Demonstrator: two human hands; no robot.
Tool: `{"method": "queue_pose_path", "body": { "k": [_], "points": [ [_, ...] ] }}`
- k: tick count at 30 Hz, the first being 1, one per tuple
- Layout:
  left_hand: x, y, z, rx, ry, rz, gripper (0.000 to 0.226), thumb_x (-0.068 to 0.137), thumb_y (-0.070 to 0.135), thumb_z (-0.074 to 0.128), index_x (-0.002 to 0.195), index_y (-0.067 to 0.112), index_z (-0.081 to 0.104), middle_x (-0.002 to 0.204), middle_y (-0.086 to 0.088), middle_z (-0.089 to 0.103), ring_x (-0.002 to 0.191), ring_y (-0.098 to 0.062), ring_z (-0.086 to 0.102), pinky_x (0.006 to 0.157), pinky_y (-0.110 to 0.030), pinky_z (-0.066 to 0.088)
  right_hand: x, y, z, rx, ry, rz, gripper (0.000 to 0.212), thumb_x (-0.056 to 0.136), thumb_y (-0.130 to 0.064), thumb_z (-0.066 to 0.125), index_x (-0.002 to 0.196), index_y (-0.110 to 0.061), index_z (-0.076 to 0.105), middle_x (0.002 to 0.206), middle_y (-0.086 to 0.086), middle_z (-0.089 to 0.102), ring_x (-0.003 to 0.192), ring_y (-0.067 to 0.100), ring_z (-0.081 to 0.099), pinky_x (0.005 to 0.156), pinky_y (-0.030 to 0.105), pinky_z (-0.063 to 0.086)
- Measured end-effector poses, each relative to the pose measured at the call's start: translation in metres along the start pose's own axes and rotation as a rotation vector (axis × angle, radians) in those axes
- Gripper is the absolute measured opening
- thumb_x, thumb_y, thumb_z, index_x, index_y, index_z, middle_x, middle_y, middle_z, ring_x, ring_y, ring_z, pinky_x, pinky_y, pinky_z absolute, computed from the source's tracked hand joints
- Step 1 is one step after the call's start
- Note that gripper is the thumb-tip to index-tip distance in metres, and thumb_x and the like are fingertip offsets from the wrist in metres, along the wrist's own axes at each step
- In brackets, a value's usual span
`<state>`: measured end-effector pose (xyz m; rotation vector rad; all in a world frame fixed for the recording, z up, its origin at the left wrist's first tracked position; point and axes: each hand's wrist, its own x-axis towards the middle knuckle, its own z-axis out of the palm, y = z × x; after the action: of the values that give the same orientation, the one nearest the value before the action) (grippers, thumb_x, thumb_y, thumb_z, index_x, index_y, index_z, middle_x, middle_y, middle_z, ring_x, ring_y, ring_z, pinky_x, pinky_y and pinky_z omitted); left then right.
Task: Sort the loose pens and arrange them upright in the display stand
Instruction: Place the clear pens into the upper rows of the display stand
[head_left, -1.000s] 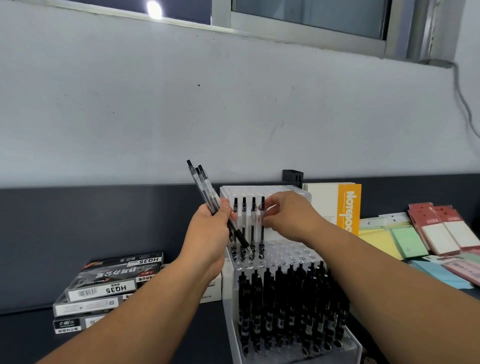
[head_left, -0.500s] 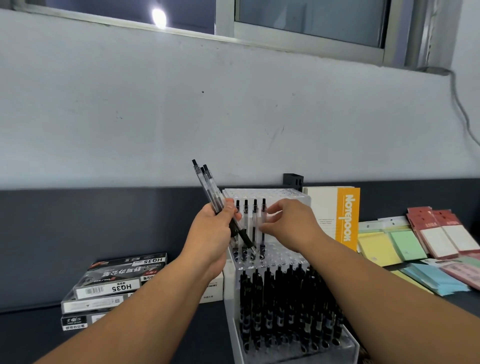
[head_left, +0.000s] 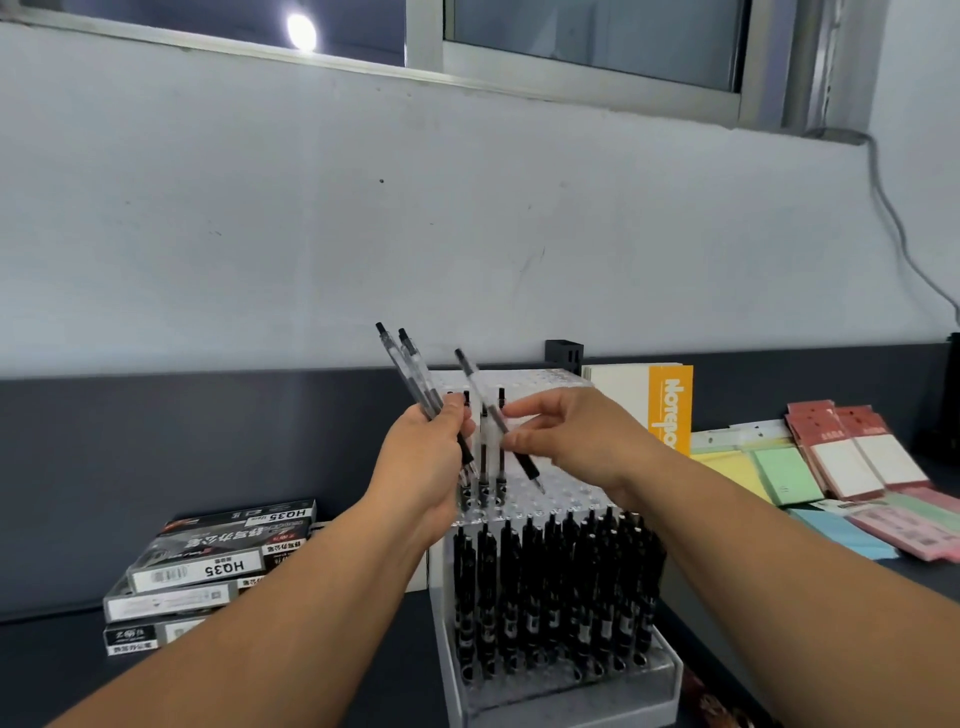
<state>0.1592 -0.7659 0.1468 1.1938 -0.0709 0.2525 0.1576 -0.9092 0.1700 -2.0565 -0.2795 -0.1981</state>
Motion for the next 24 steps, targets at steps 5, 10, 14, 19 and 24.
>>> {"method": "queue_pose_path", "body": {
  "k": [5,10,14,19,24],
  "points": [
    [-0.001,-0.004,-0.005,0.058,0.026,-0.013,0.016,0.100,0.023,0.048,0.091,0.015,0.058,0.070,0.002,0.052,0.066,-0.011,0.049,0.066,-0.027,0.044,0.010,0.017,-0.011,-0.186,0.240,-0.069,0.019,0.088,-0.022,0.068,0.108,-0.020,0.068,0.098,-0.006,0.068,0.094,0.011,0.063,0.088,0.028,0.050],
    [-0.005,-0.005,-0.008,0.133,-0.014,-0.005,0.020,0.101,0.030,0.045,0.102,0.015,0.059,0.070,0.002,0.045,0.057,-0.008,0.040,0.054,-0.023,0.040,0.023,0.025,0.000,-0.300,0.255,-0.123,0.019,0.091,-0.025,0.065,0.108,-0.019,0.067,0.092,-0.009,0.065,0.091,0.009,0.061,0.081,0.020,0.042],
    [-0.005,-0.006,-0.011,0.157,-0.026,0.007,0.018,0.101,0.029,0.043,0.105,0.016,0.055,0.071,0.002,0.046,0.056,-0.008,0.040,0.052,-0.023,0.039,0.031,0.030,0.009,-0.348,0.209,-0.101,0.019,0.091,-0.025,0.065,0.109,-0.018,0.067,0.091,-0.008,0.063,0.088,0.010,0.061,0.077,0.018,0.041],
    [-0.004,-0.009,-0.019,0.159,-0.025,0.038,0.010,0.101,0.023,0.042,0.099,0.017,0.050,0.073,0.000,0.050,0.058,-0.009,0.042,0.053,-0.026,0.039,0.036,0.037,0.016,-0.503,0.099,-0.018,0.014,0.089,-0.024,0.066,0.095,-0.014,0.073,0.097,0.001,0.073,0.086,0.015,0.065,0.076,0.021,0.047],
    [-0.003,-0.009,-0.022,0.161,-0.032,0.040,0.012,0.102,0.024,0.042,0.097,0.016,0.049,0.073,0.000,0.050,0.058,-0.009,0.042,0.054,-0.026,0.038,0.043,0.031,0.017,-0.695,0.045,0.048,0.025,0.088,-0.025,0.063,0.075,-0.004,0.070,0.078,0.010,0.070,0.072,0.023,0.063,0.060,0.024,0.045]
  ]
}}
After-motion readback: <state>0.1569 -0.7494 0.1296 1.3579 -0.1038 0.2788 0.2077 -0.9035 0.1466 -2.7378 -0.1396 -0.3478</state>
